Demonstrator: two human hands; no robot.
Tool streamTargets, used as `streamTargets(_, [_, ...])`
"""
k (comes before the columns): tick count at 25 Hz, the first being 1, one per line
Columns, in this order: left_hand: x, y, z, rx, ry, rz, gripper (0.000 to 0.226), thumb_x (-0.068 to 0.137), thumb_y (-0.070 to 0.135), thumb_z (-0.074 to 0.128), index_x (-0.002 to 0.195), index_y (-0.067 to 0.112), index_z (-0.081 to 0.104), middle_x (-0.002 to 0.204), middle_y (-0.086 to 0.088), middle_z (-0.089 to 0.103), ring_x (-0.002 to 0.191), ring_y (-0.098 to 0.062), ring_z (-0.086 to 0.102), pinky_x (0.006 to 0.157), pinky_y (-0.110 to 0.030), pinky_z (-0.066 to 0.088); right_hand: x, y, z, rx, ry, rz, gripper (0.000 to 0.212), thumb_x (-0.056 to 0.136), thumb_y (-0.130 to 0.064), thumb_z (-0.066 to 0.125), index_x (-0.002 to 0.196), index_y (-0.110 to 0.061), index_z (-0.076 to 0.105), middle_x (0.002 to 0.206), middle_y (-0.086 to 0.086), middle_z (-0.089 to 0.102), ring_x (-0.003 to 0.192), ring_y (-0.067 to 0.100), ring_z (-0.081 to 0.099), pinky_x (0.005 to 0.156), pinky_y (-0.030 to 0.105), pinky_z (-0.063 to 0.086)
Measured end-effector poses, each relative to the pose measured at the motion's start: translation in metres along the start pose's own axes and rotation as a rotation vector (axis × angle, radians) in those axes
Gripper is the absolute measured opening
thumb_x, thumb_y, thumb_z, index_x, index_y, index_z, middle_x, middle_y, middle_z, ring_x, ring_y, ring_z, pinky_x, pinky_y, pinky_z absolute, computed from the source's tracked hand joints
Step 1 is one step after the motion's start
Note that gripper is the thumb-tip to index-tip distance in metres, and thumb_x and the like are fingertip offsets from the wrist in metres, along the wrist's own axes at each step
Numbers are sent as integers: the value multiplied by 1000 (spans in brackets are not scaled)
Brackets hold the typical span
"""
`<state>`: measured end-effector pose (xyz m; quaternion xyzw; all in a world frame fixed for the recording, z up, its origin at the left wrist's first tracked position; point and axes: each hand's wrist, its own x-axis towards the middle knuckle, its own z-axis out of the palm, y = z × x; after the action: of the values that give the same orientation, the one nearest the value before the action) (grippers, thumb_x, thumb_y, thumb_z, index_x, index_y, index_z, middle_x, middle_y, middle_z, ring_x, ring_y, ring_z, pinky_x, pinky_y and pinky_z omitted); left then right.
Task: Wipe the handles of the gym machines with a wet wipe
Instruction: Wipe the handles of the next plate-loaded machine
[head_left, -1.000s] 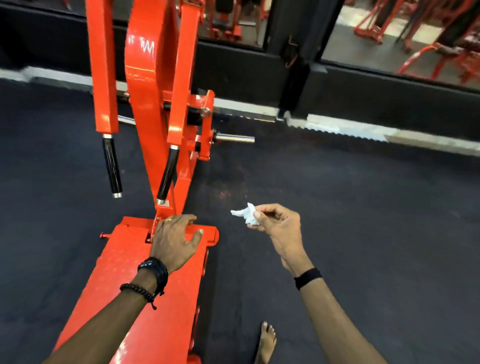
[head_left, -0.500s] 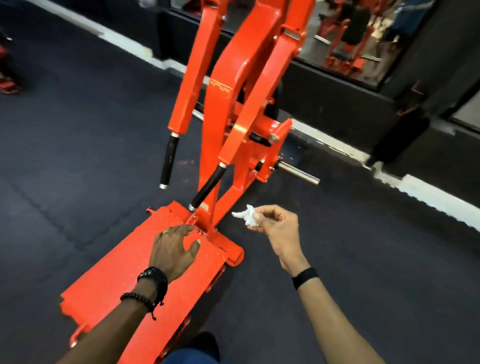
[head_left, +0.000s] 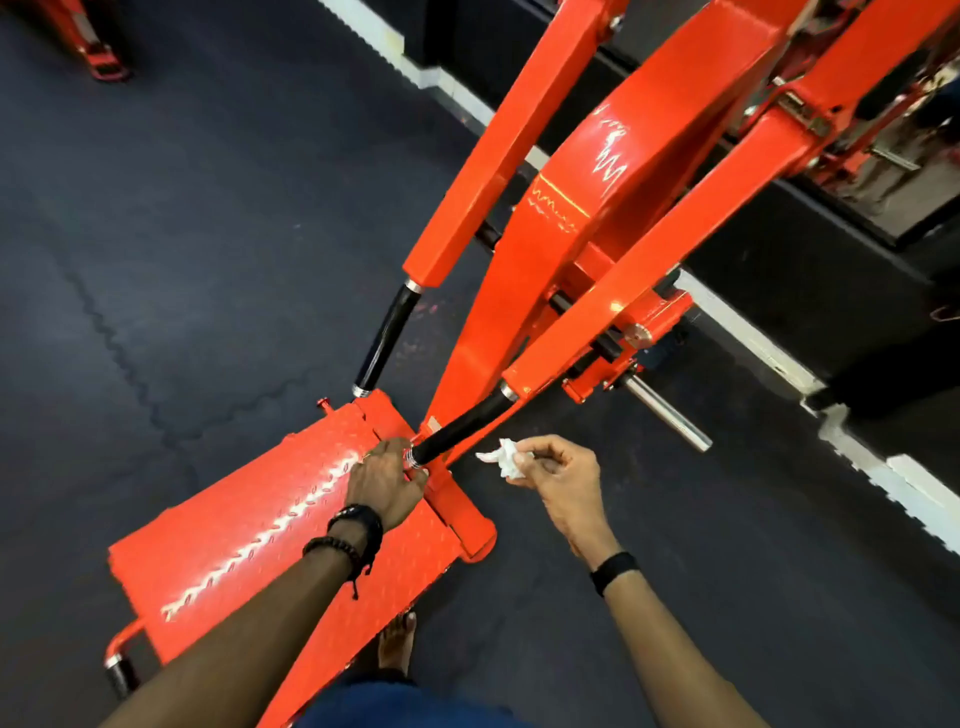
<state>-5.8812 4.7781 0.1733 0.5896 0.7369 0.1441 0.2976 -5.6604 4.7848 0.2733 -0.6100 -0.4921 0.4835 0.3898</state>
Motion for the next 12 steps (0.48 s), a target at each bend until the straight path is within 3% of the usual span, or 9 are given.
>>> streamTargets(4, [33,16,22,-61,-111,-84,67,83,34,67,141,12,43,142,-13,49,128,-36,48,101,-45,42,22,4,3,-31,-51,21,9,86,6,68,85,-2,72,84,18,74,76,28,72,69,37,62])
streamTargets(7, [54,29,36,-78,-210,-76,84,82,39,67,153,21,27,161,-9,26,145,-31,29,114,-49,30,42,3,0,-45,-94,24,12,86,6,67,84,-6,71,83,18,73,75,27,72,69,37,62])
streamTargets(12, [77,39,46,-105,-269,-155,75,85,42,66,151,26,33,151,-7,43,140,-29,36,111,-42,33,65,2,-5,-90,-191,14,15,86,4,68,83,-11,71,86,24,71,80,37,71,69,38,62])
